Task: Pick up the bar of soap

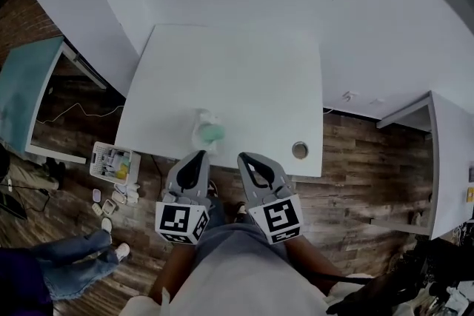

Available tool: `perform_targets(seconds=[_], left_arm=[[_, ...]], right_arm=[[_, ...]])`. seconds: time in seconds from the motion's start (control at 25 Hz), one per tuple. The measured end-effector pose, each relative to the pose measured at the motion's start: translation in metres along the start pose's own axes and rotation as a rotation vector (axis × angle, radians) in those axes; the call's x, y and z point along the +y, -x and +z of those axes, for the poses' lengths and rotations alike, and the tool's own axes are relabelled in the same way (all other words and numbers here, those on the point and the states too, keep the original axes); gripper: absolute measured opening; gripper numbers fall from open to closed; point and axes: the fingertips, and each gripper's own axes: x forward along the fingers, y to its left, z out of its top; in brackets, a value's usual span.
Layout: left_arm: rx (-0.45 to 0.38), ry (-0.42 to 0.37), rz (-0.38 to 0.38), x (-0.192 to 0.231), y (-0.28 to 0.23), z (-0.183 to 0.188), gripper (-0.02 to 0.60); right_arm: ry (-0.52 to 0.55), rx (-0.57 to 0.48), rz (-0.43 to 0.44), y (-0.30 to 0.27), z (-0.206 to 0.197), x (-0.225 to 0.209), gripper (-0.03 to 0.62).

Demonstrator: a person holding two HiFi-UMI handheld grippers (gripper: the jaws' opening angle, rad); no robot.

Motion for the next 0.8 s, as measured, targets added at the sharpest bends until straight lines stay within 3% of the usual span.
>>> perform_targets(seconds=[0.6,0.8], left_arm=[[0.141,-0.022,-0.156,0.062,-0.062,-0.042,0.002],[0.203,-0.017,-0.165,0.074,-0.078,-0.066,0.002]], right_arm=[[-0.036,0.131,-0.08,-0.095,-0.032,0.007,0.042],[-0.041,0.197,-0.078,-0.111,-0.05,0.006,0.058]])
